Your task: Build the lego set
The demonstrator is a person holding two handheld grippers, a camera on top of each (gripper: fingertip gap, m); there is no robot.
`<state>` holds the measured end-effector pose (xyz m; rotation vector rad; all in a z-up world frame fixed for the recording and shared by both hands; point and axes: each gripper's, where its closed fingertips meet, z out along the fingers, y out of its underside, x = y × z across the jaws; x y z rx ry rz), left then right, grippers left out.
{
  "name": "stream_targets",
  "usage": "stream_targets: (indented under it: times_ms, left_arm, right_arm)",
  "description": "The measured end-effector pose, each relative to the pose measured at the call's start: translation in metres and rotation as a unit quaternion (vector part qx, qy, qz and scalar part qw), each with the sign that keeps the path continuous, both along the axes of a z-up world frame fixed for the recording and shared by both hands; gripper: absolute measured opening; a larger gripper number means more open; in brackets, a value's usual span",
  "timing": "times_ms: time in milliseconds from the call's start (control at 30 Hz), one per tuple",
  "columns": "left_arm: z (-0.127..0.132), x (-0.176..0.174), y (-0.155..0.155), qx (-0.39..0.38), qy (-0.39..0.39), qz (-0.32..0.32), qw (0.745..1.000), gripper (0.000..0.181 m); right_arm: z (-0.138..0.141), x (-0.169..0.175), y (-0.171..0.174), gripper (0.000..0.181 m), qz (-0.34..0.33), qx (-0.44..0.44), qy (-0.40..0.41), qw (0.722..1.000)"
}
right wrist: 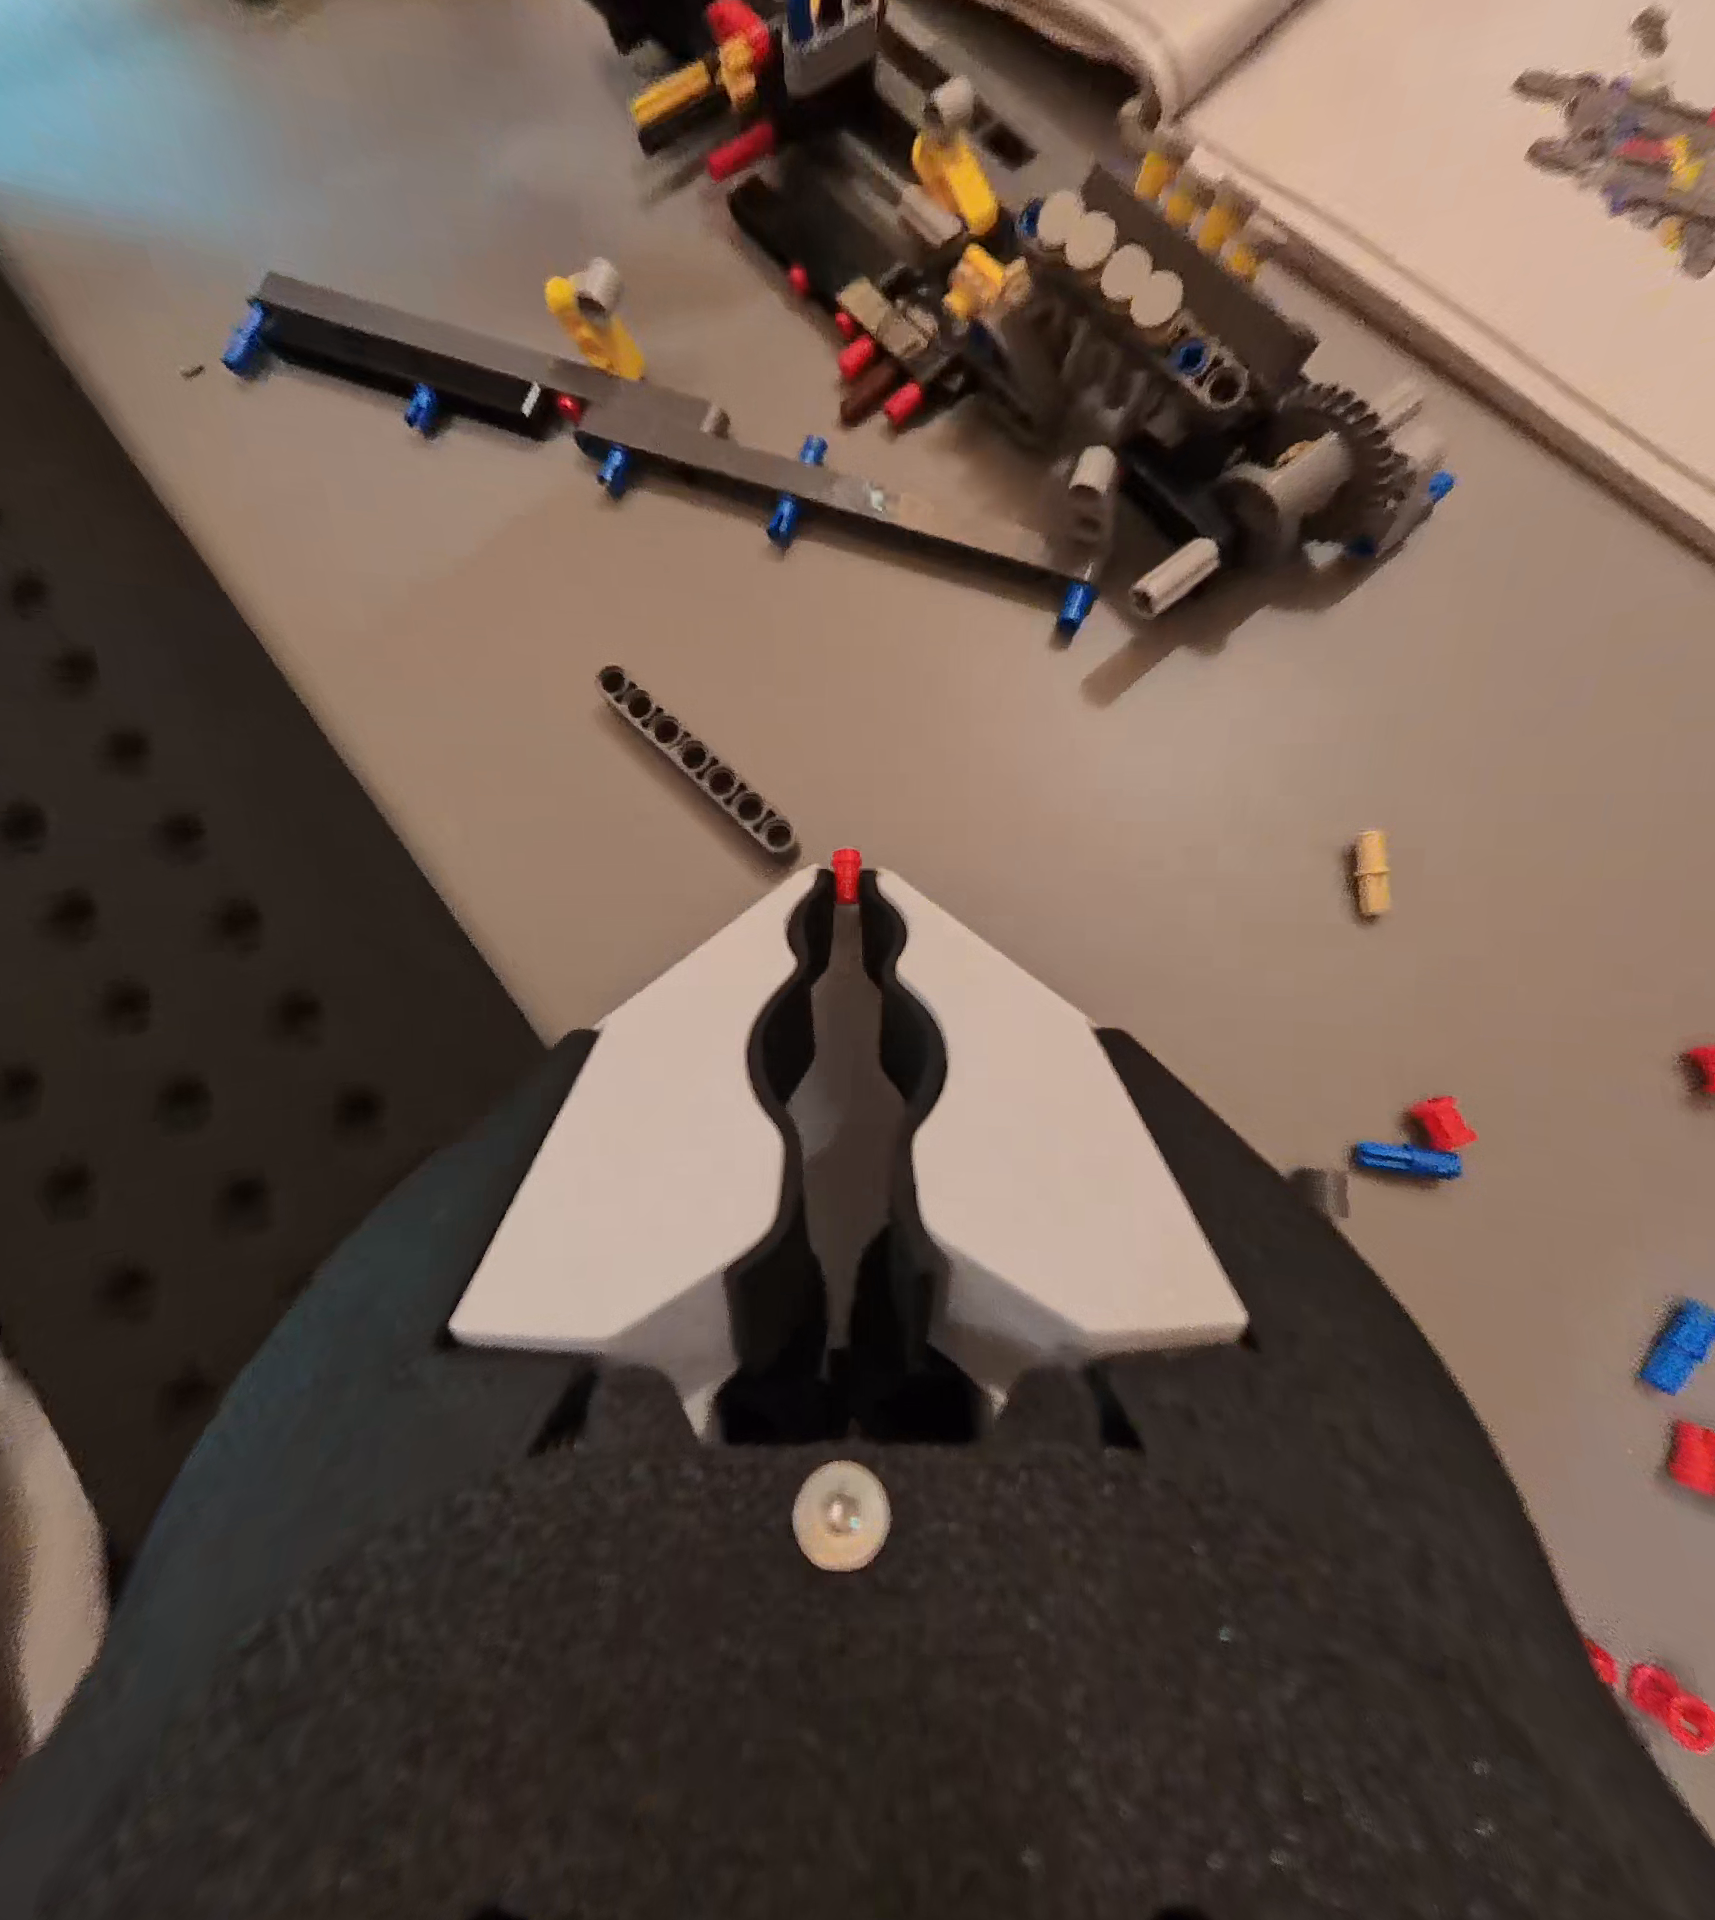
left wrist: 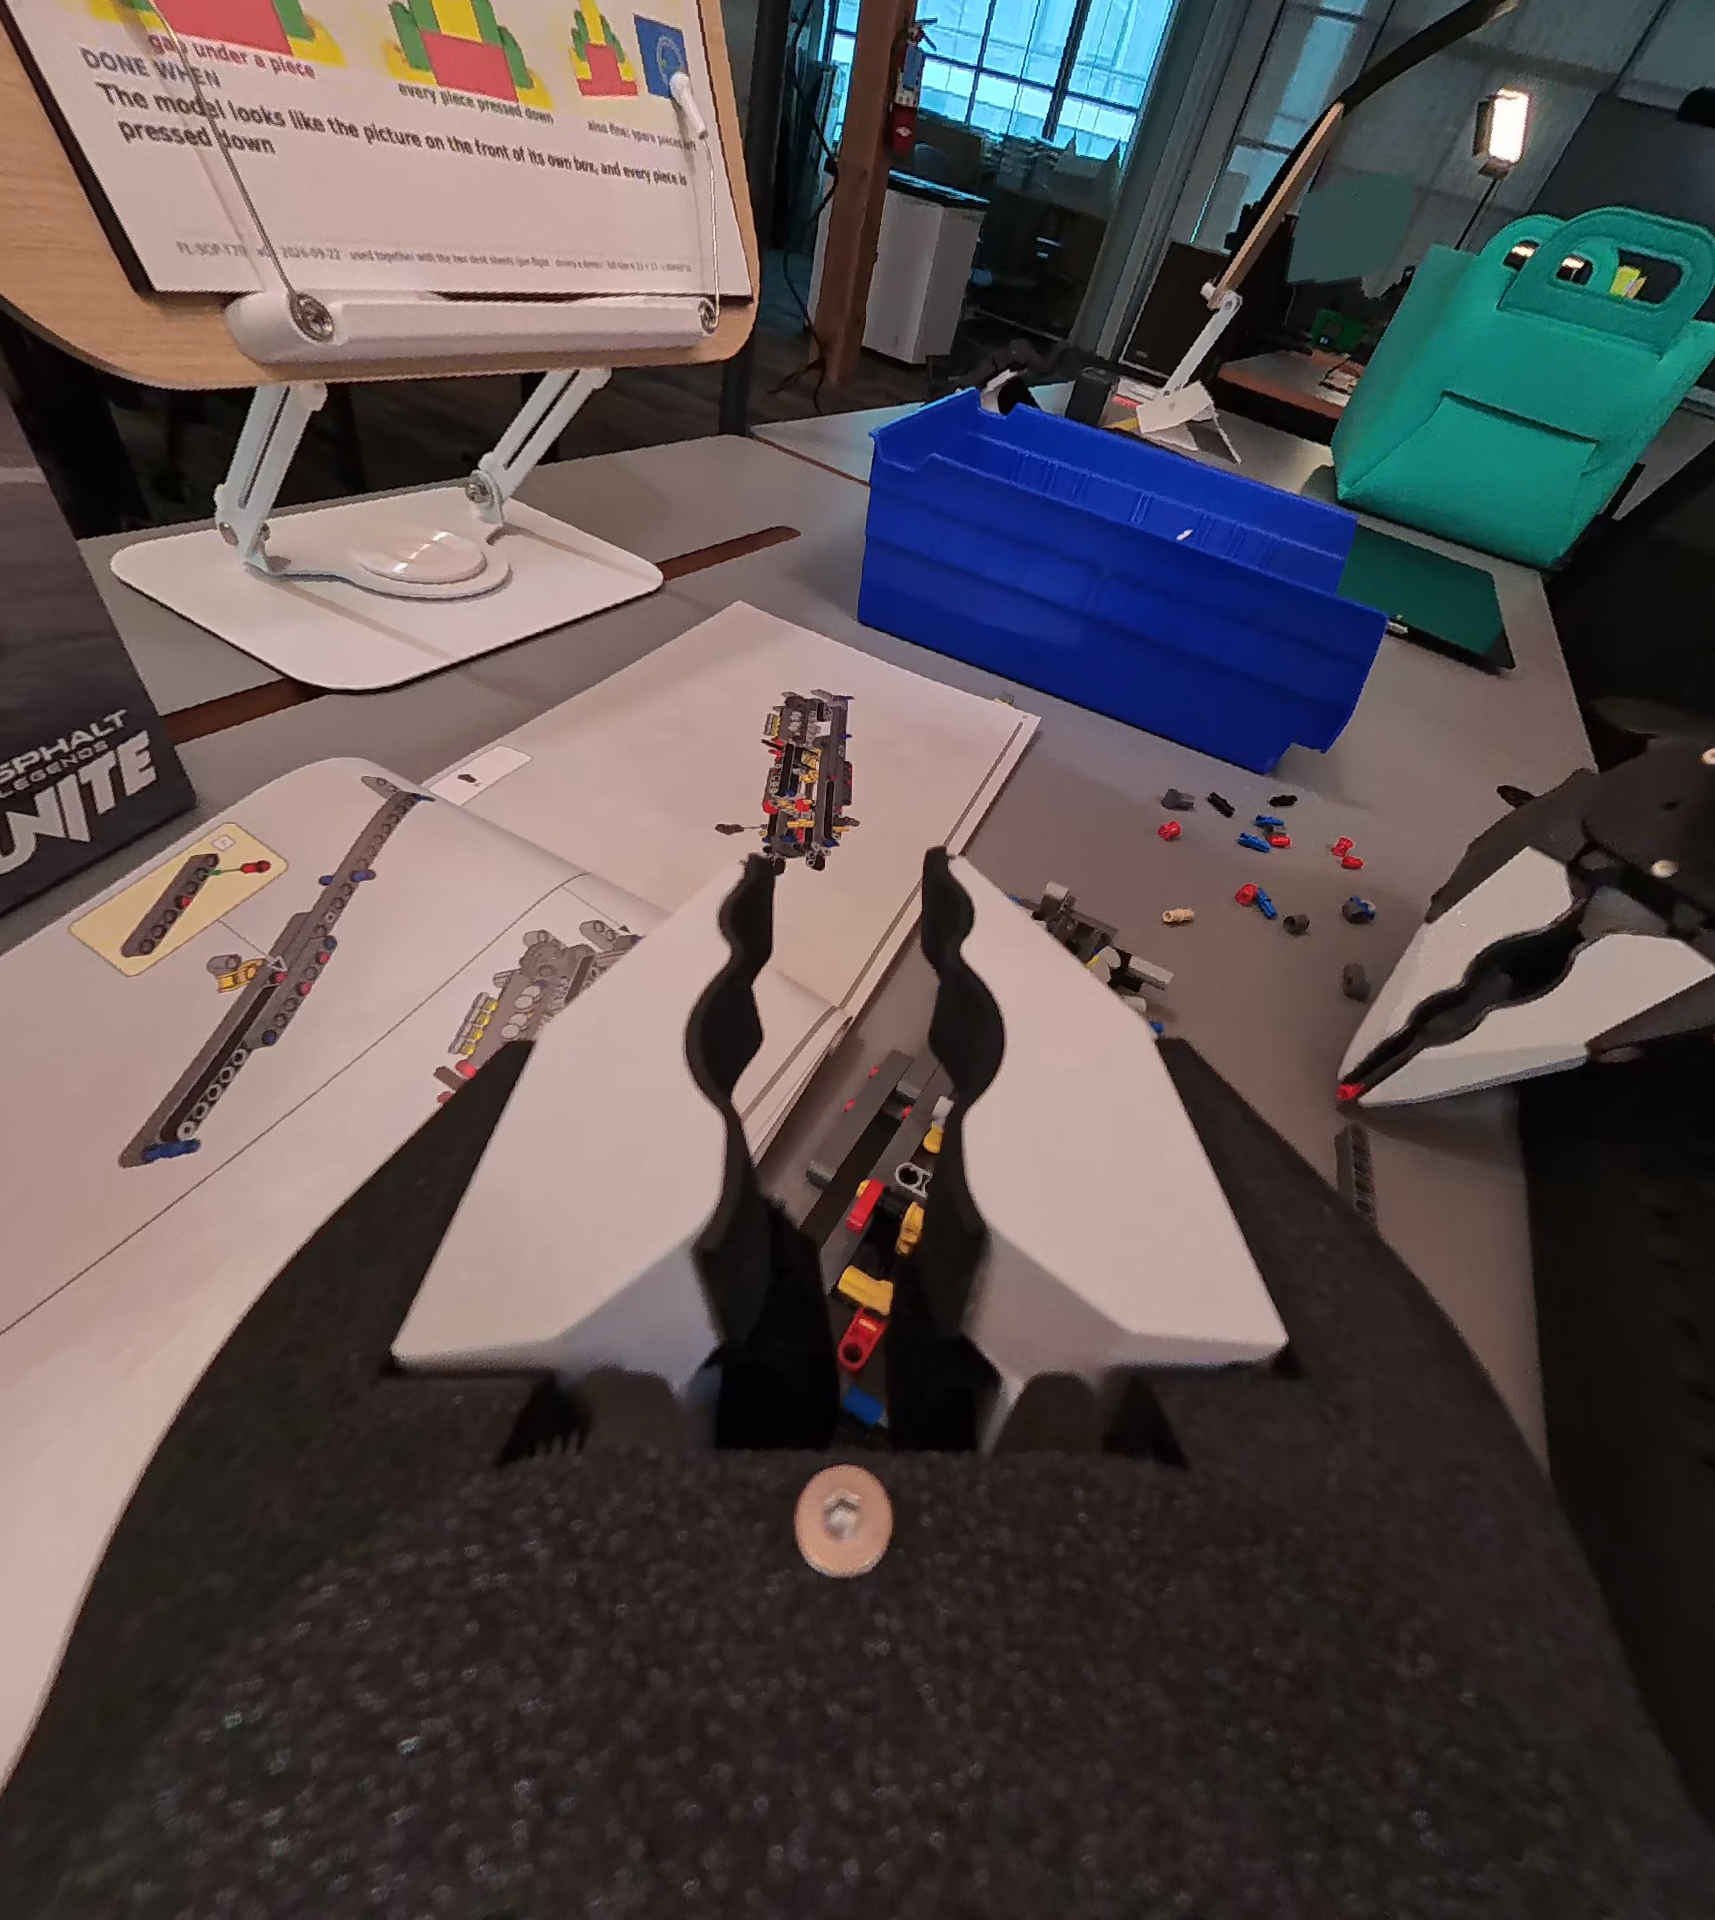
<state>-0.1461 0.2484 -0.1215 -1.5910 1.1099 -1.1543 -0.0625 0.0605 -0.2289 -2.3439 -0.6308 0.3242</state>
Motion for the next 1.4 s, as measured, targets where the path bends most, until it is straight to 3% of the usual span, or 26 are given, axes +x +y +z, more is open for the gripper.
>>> stream_targets:
  times_ms: [233,400,567,1033,1200,1400]
  left_arm:
    - [0.002,0.0,-0.003,0.0,-0.003,-0.005,1.0,0.027]
    - [0.004,0.0,-0.004,0.004,-0.004,-0.006,1.0,0.027]
    - [0.002,0.002,-0.006,0.003,-0.002,-0.008,1.0,0.027]
    - [0.002,0.001,-0.005,0.006,0.001,-0.007,1.0,0.027]
    - [0.004,-0.001,-0.002,0.003,-0.003,-0.002,1.0,0.027]
    - [0.008,-0.012,0.012,0.044,0.019,0.025,0.999,0.027]
  right_arm:
    - [-0.003,0.006,-0.005,0.016,-0.002,-0.013,-0.015,1.0]
    - [0.009,0.043,-0.028,0.016,-0.034,0.008,-0.034,0.999]
    - [0.003,0.062,-0.04,0.016,-0.034,-0.001,-0.045,0.998]
    - [0.0,0.053,-0.034,0.004,0.0,0.005,-0.066,0.998]
    - [0.017,0.014,-0.004,0.004,0.018,0.048,-0.016,0.999]
    - [0.0,-0.004,0.027,0.004,0.053,0.024,-0.036,0.998]
